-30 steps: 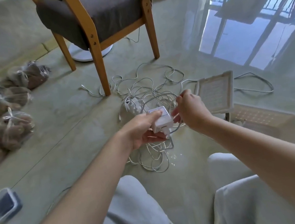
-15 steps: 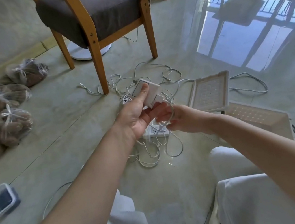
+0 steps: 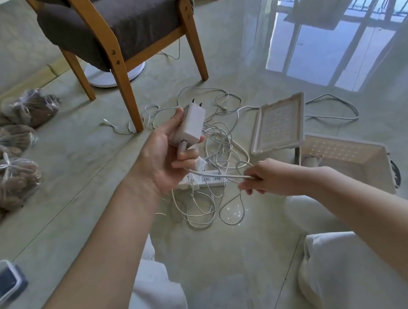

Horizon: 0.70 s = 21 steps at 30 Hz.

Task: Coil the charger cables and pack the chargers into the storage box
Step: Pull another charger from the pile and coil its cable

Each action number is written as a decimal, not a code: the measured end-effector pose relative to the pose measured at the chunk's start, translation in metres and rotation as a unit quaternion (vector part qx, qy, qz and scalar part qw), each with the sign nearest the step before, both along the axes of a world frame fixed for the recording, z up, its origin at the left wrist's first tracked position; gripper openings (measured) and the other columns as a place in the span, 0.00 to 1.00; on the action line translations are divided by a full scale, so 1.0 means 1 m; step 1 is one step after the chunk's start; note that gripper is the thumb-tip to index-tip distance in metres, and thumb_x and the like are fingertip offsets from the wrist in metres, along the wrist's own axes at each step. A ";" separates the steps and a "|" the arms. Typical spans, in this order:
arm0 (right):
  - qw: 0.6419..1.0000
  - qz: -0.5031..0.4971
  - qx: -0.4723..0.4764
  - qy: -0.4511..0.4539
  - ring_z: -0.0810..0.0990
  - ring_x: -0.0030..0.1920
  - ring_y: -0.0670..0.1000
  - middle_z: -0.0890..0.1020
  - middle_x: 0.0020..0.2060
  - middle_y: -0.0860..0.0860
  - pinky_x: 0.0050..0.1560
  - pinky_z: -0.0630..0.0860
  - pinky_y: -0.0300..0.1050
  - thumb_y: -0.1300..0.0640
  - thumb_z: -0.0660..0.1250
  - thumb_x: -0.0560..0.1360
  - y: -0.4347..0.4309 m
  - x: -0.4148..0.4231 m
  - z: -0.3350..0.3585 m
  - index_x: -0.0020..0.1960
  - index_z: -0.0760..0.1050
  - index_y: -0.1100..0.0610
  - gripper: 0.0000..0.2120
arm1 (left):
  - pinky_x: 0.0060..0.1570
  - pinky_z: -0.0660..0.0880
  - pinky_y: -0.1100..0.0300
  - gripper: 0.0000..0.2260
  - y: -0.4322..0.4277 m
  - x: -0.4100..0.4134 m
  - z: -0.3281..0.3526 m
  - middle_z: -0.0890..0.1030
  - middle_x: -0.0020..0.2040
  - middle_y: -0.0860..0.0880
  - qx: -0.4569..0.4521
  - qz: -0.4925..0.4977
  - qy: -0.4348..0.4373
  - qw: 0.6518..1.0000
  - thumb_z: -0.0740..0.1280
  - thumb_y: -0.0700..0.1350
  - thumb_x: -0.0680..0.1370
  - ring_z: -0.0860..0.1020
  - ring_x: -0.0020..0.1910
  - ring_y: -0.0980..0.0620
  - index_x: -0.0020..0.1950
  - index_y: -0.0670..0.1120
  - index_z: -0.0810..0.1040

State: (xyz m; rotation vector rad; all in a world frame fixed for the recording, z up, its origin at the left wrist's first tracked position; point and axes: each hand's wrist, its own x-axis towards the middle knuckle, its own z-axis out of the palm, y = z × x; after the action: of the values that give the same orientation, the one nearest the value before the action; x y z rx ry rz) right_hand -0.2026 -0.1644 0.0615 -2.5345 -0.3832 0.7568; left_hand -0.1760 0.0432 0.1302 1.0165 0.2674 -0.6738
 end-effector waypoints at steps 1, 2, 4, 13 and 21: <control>1.000 -0.004 -0.026 0.015 0.72 0.31 0.46 0.74 0.29 0.46 0.35 0.68 0.38 0.47 0.61 0.77 -0.008 0.000 -0.004 0.38 0.76 0.53 0.13 | 0.12 0.55 0.70 0.19 0.003 -0.001 0.002 0.72 0.30 0.48 0.043 -0.021 -0.026 0.998 0.60 0.57 0.77 0.62 0.16 0.58 0.56 0.42 0.70; 0.999 -0.012 -0.039 0.021 0.72 0.32 0.47 0.74 0.29 0.45 0.35 0.68 0.39 0.47 0.62 0.77 -0.015 0.001 -0.008 0.38 0.76 0.53 0.13 | 0.13 0.55 0.71 0.19 0.005 -0.003 0.004 0.72 0.29 0.47 0.098 -0.046 -0.052 0.993 0.61 0.57 0.76 0.62 0.16 0.58 0.54 0.42 0.72; 0.999 -0.024 -0.041 0.001 0.74 0.33 0.48 0.75 0.29 0.45 0.34 0.67 0.38 0.48 0.64 0.76 -0.020 0.003 -0.010 0.36 0.74 0.52 0.12 | 0.15 0.54 0.72 0.18 0.006 -0.009 0.002 0.72 0.28 0.47 0.204 -0.099 -0.089 0.970 0.62 0.58 0.74 0.62 0.16 0.57 0.48 0.42 0.74; 0.997 0.046 0.063 -0.026 0.78 0.41 0.49 0.80 0.37 0.48 0.47 0.73 0.43 0.56 0.64 0.76 0.010 -0.008 -0.004 0.44 0.76 0.56 0.05 | 0.17 0.50 0.70 0.22 0.007 -0.011 -0.008 0.66 0.20 0.50 0.305 -0.265 -0.120 0.907 0.62 0.61 0.71 0.58 0.15 0.58 0.38 0.41 0.74; 0.997 -0.024 0.052 -0.049 0.69 0.32 0.51 0.73 0.30 0.50 0.39 0.69 0.45 0.48 0.61 0.77 -0.010 0.008 -0.009 0.31 0.71 0.49 0.16 | 0.20 0.56 0.68 0.15 0.006 -0.021 -0.012 0.68 0.29 0.50 0.413 -0.383 -0.165 0.810 0.66 0.63 0.71 0.61 0.22 0.55 0.39 0.51 0.78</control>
State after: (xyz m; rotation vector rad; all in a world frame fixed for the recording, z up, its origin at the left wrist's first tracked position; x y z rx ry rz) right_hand -0.1951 -0.1743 0.0526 -2.4801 -0.3827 0.5822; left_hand -0.1970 0.0494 0.1183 2.1146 -0.2180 -1.1241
